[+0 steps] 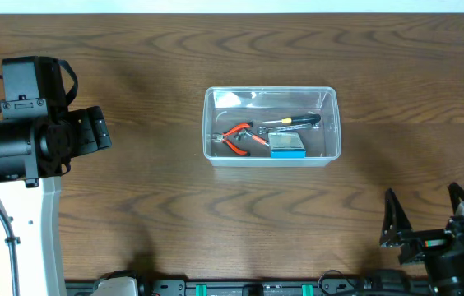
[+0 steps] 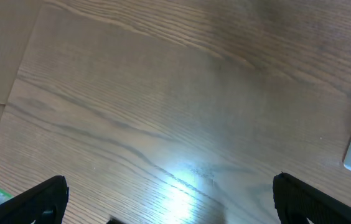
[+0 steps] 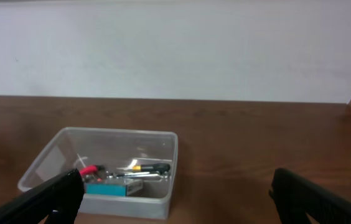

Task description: Pack container

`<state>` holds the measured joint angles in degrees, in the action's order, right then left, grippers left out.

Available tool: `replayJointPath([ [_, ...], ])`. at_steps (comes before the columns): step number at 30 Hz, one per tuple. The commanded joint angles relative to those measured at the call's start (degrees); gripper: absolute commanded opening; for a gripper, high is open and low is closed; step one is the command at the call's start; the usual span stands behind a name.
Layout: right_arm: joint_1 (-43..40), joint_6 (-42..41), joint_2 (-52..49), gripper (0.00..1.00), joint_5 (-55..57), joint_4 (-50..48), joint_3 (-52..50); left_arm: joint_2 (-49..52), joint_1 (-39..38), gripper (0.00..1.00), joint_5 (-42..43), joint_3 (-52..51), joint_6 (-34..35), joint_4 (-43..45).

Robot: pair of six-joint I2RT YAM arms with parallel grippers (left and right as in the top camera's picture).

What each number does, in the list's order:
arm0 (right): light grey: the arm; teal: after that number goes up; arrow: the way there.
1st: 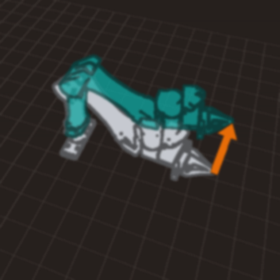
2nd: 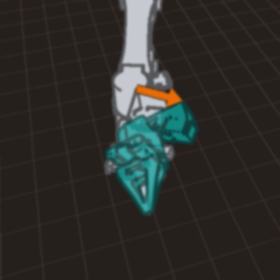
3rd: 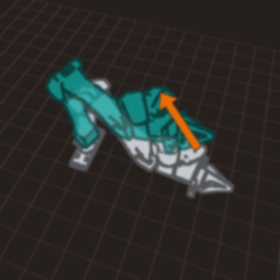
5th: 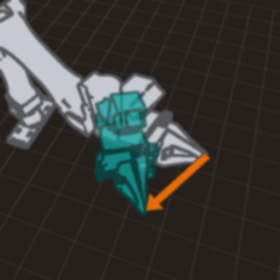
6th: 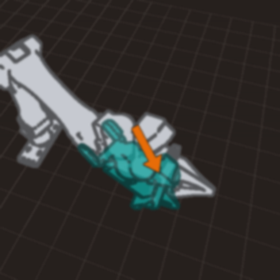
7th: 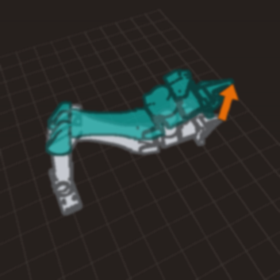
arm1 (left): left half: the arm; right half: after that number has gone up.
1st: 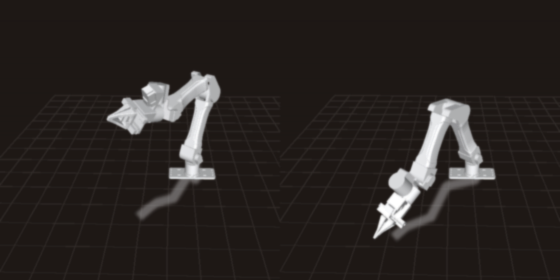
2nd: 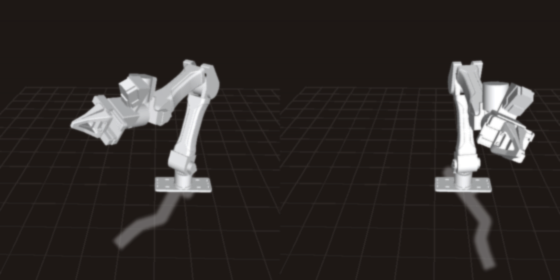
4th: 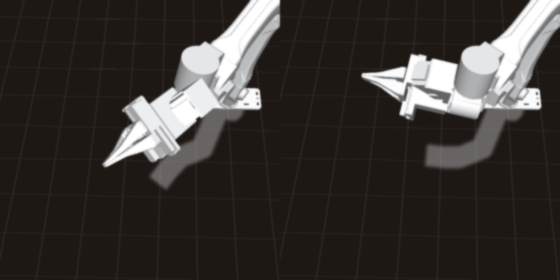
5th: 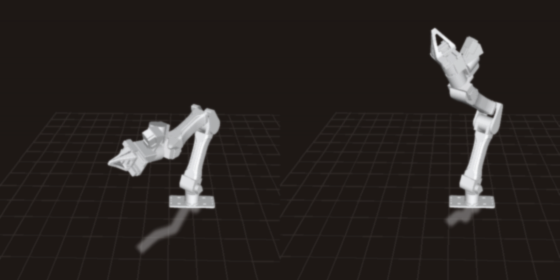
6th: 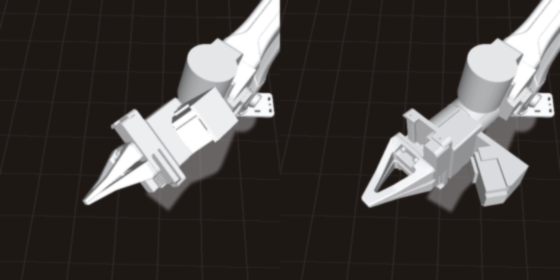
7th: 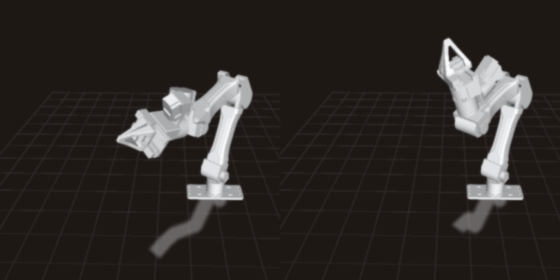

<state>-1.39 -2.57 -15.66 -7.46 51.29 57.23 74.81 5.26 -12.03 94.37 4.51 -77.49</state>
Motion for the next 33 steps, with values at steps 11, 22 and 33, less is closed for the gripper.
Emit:
replayJointPath([
  [11, -0.24, 6.93, 15.30, 0.99, 1.25, -12.17, -16.22, 0.07, 0.31, 0.98, -0.46, 0.31, 0.52, 0.02],
  [22, -0.04, 13.46, 15.32, 0.99, 1.27, -25.77, -28.85, 0.04, 0.31, 0.98, -0.46, 0.31, 0.52, 0.02],
  [33, -0.04, 13.53, 15.34, 0.99, 0.28, -47.93, -48.74, 0.04, 0.31, 0.98, -0.46, 0.31, 0.52, 0.02],
])
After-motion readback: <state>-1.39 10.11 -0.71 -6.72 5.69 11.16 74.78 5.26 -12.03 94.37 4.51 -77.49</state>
